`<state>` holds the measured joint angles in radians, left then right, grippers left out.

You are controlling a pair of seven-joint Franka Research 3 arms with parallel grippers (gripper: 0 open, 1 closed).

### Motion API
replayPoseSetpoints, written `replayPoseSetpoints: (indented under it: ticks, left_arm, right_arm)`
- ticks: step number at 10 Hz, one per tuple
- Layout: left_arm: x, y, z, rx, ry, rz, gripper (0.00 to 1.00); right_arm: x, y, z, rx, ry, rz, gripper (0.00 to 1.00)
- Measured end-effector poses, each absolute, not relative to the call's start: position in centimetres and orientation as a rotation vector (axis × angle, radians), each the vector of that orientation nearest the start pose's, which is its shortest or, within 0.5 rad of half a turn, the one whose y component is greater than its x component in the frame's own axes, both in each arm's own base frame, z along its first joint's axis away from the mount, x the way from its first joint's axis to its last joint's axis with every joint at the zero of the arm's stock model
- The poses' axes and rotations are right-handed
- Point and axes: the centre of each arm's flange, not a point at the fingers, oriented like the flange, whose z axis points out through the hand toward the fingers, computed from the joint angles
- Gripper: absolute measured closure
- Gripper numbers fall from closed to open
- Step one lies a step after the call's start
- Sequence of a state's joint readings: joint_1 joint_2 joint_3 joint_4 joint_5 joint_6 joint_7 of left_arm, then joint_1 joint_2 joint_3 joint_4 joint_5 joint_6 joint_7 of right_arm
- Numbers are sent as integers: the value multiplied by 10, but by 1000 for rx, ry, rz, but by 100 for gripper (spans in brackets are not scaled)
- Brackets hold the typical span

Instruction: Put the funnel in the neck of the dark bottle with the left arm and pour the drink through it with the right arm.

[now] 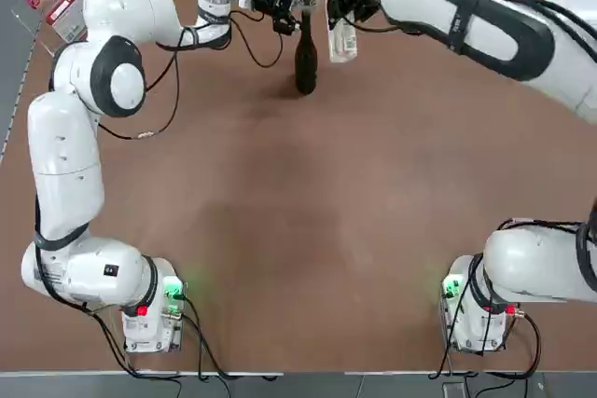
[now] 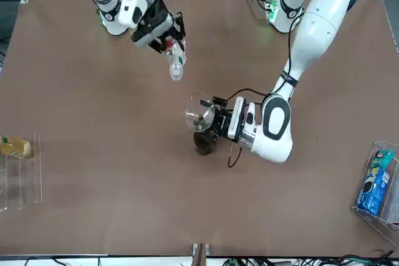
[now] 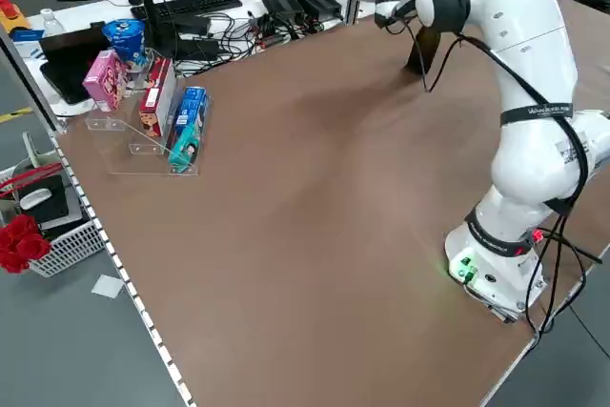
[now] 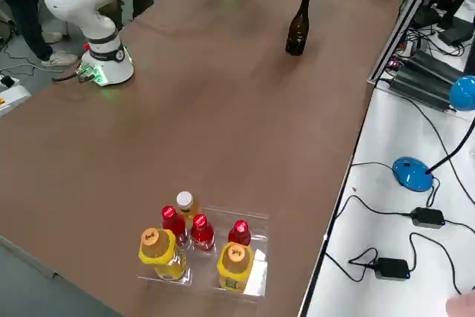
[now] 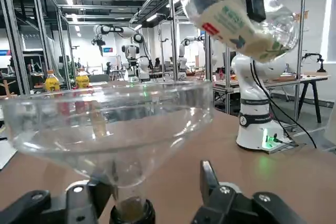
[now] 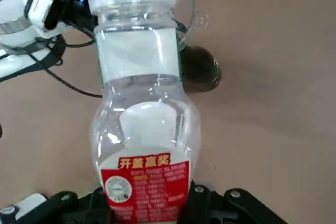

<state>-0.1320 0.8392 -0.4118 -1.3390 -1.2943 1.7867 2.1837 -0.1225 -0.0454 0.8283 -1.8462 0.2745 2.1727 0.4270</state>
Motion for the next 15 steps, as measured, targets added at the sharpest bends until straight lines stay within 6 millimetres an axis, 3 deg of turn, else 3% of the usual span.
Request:
replayPoseSetpoints:
  ticks: [2, 4, 11, 15]
  left_arm:
    - [631, -382, 306, 896, -1443, 973, 29]
    - [630, -382, 305, 879, -1445, 975, 38]
    - [630, -382, 301, 873, -1421, 982, 42]
    - [630, -382, 301, 872, -1420, 982, 41]
  right_arm:
    - [453, 418, 555, -2772, -165, -210, 60]
    - [464, 430, 538, -2773, -149, -157, 60]
    - [438, 456, 543, -2790, -105, -11, 60]
    - [445, 458, 535, -2778, -11, 54, 60]
